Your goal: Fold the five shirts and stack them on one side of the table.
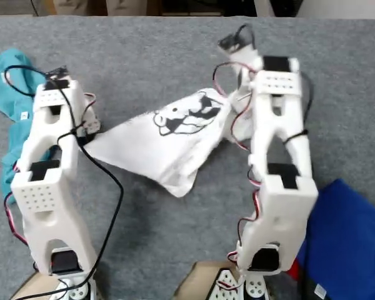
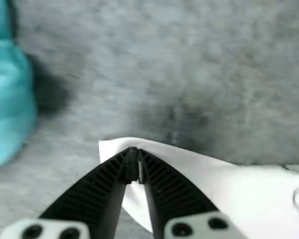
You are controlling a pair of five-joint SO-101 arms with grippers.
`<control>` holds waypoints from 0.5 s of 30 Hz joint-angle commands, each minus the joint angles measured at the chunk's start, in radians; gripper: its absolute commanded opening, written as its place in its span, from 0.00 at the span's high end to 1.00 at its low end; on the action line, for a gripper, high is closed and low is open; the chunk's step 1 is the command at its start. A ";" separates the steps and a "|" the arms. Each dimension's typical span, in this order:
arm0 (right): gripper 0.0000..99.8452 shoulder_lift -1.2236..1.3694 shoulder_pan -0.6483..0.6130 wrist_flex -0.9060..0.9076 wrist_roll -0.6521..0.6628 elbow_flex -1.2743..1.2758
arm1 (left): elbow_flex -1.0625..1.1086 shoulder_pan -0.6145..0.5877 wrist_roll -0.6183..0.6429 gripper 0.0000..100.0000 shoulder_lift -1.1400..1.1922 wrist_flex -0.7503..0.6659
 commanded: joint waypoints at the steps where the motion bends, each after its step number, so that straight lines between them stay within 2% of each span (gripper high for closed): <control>1: 0.92 -0.142 0.024 0.081 0.028 -0.128 | 0.005 -0.095 -0.032 0.98 0.005 0.012; 6: 0.92 -0.177 0.051 0.212 0.103 -0.223 | -0.009 -0.170 -0.069 0.98 0.004 0.043; 10: 0.91 -0.183 0.094 0.305 0.178 -0.265 | -0.092 -0.218 -0.089 0.98 0.004 0.161; 15: 0.77 -0.325 0.087 0.307 0.172 -0.125 | -0.282 -0.210 -0.089 0.98 -0.007 0.330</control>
